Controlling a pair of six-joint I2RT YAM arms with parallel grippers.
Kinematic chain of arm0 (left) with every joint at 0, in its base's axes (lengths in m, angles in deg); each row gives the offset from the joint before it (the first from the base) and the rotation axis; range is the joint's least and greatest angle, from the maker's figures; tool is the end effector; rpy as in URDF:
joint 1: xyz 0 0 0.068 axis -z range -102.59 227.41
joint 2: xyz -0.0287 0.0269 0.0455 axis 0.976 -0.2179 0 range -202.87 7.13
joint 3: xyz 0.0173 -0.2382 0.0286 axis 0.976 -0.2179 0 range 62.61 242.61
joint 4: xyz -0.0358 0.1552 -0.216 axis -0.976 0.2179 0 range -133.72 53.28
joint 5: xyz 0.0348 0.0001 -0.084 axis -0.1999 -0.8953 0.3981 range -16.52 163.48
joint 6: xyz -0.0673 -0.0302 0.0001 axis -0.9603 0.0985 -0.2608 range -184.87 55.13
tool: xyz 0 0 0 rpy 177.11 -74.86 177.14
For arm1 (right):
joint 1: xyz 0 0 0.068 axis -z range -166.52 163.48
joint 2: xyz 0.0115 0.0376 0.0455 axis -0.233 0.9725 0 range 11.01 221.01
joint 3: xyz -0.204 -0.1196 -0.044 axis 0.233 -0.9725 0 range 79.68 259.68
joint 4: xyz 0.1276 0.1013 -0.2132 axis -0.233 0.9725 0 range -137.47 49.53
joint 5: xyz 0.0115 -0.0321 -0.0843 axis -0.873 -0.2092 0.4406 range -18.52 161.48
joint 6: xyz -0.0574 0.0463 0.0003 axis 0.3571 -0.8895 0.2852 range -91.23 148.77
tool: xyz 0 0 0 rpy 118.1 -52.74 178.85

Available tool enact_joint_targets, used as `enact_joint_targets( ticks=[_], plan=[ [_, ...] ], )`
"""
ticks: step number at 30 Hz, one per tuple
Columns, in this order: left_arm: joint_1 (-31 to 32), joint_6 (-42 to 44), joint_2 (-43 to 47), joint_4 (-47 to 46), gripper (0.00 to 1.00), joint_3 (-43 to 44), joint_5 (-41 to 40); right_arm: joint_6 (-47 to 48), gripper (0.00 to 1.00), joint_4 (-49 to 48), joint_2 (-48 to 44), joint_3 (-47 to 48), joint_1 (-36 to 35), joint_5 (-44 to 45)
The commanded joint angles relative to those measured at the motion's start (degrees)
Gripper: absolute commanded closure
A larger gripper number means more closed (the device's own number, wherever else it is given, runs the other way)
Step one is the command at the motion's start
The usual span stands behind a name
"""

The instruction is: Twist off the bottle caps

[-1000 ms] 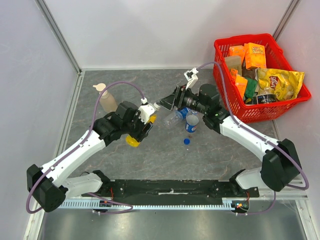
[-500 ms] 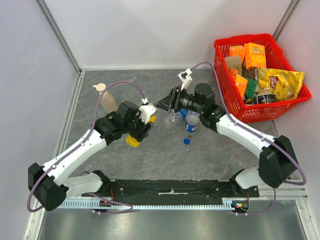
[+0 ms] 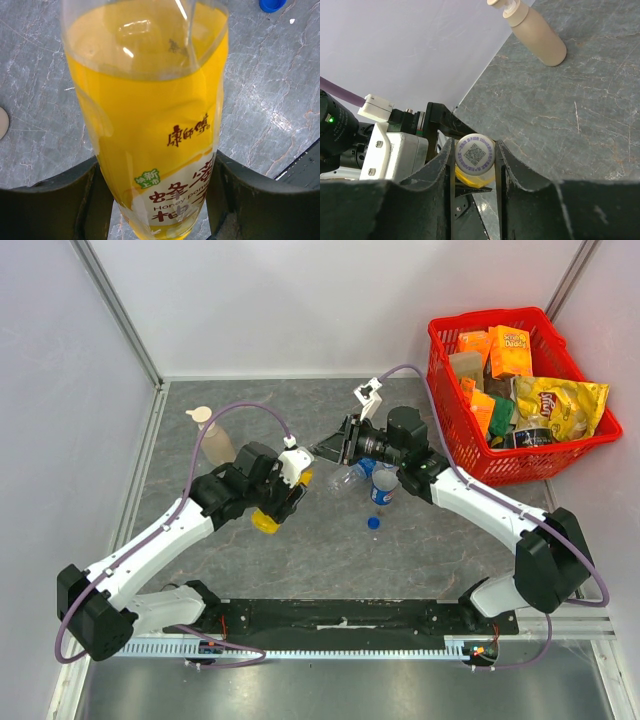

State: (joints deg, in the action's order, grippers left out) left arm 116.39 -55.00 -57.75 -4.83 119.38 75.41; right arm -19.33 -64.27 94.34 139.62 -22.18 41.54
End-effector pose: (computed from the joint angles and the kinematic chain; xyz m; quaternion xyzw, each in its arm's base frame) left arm 0.2108 -0.1733 0.2468 0.3902 0.8445 -0.1073 0.3508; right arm 0.2869 0.2436 0.2826 -0.0926 0.7356 0.5726 0.3498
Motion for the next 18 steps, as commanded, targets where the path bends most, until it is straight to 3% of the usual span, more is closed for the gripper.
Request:
enact_joint_targets(
  ticks=[1, 4, 12, 18],
  plan=[
    [0.0, -1.4, 0.3, -1.5, 0.98, 0.7, -0.4, -0.7, 0.92, -3.4, -0.3, 1.4, -0.3, -2.2],
    [-0.2, -1.5, 0.5, -1.4, 0.98, 0.9, 0.0, -0.1, 1.0, -3.9, -0.8, 1.2, -0.3, -2.9],
    [-0.1, -0.9, 3.0, -1.4, 0.98, 1.0, 5.2, 0.6, 1.0, -9.3, -2.3, -0.6, -0.3, -6.9],
    [-0.1, 0.4, 5.5, -1.6, 0.98, 1.1, 15.3, 0.9, 1.0, -14.5, -3.8, -2.2, -0.3, -10.8]
  ],
)
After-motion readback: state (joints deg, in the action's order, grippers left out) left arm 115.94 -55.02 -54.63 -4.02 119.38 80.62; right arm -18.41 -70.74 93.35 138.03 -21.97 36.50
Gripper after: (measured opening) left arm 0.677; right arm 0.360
